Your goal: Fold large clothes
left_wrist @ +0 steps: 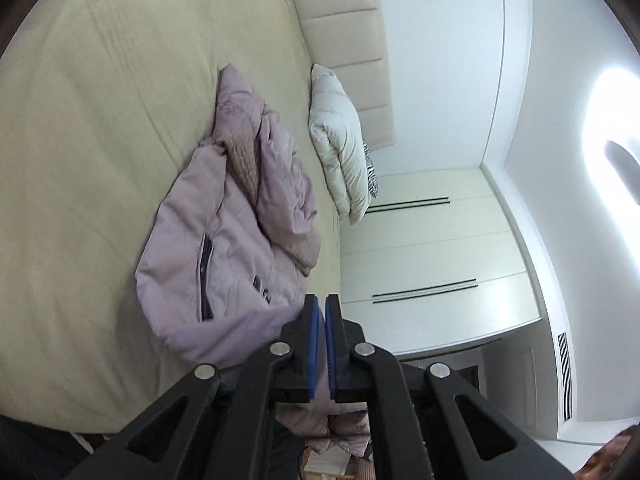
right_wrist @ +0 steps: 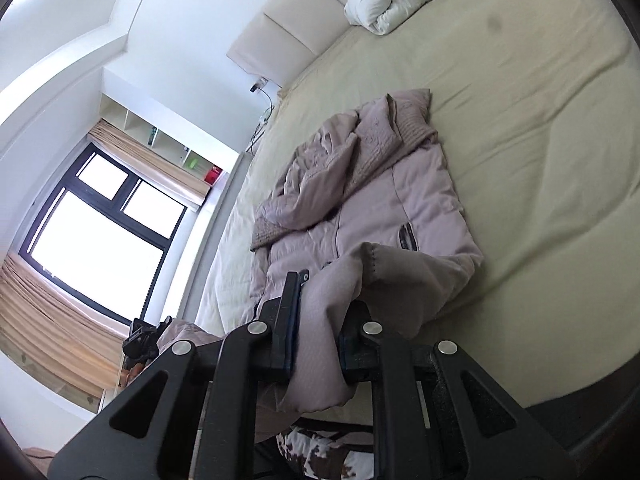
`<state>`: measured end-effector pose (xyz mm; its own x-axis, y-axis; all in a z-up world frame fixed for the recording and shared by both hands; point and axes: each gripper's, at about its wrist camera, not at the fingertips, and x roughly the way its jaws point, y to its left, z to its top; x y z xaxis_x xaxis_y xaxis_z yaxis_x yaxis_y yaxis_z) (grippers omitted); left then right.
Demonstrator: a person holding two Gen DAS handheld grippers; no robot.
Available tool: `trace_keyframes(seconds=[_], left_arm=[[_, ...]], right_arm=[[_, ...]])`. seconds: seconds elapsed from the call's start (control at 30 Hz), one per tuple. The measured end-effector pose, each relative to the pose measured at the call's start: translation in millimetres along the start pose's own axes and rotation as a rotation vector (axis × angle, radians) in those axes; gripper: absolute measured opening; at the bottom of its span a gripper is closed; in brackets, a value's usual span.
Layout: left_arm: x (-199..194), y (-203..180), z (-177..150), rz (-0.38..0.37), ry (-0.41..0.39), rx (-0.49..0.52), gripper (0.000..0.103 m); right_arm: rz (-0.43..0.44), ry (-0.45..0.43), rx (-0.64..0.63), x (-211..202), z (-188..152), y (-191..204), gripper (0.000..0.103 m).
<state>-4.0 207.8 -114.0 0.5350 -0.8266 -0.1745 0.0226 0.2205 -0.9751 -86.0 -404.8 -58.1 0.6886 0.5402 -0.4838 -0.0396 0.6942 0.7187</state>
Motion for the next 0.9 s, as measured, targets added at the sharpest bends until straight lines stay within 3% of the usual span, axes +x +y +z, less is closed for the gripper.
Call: trace_keyframes(seconds=[0.17, 0.27, 0.3, 0.33, 0.4, 0.47, 0.67, 0.77, 0.83, 0.9], left_arm=[[6.5, -20.6, 12.4, 0.053, 0.008, 0.074, 0.000], [8.2, -24.0, -4.2, 0.215, 0.037, 0.160, 0.003], [5.0, -22.2, -13.2, 0.253, 0.045, 0.173, 0.026], [0.6, -17.4, -24.5, 0.272, 0.046, 0.173, 0.067], [-8.3, -5.2, -47.4, 0.356, 0.052, 0.180, 0.100], [-18.1, 15.3, -66.9, 0.413, 0.076, 0.153, 0.100], [-33.4, 81.4, -117.1, 0.464, 0.260, -0.064, 0.093], [-35.0, 79.9, -127.0, 0.406, 0.289, -0.099, 0.091], [-24.6, 75.8, -130.3, 0.342, 0.339, -0.115, 0.084], [-10.2, 75.8, -135.8, 0.364, 0.398, -0.099, 0.080]], right_arm=[[0.007, -0.030, -0.035, 8.4, 20.5, 19.1, 0.014], [0.002, -0.020, -0.063, 14.5, 20.1, 31.2, 0.014], [-0.002, -0.016, -0.071, 14.0, 17.3, 32.9, 0.014], [-0.003, -0.011, -0.074, 11.8, 14.0, 32.4, 0.014], [-0.005, -0.015, -0.062, 1.9, 3.6, 23.5, 0.014], [-0.014, -0.031, -0.024, -12.3, -9.0, 5.4, 0.014], [-0.055, -0.029, 0.092, -29.6, -29.7, -47.5, 0.014], [-0.062, -0.019, 0.082, -28.4, -33.1, -48.4, 0.014], [-0.063, -0.015, 0.075, -27.2, -34.9, -46.4, 0.014], [-0.062, -0.015, 0.075, -26.2, -35.3, -45.8, 0.014]])
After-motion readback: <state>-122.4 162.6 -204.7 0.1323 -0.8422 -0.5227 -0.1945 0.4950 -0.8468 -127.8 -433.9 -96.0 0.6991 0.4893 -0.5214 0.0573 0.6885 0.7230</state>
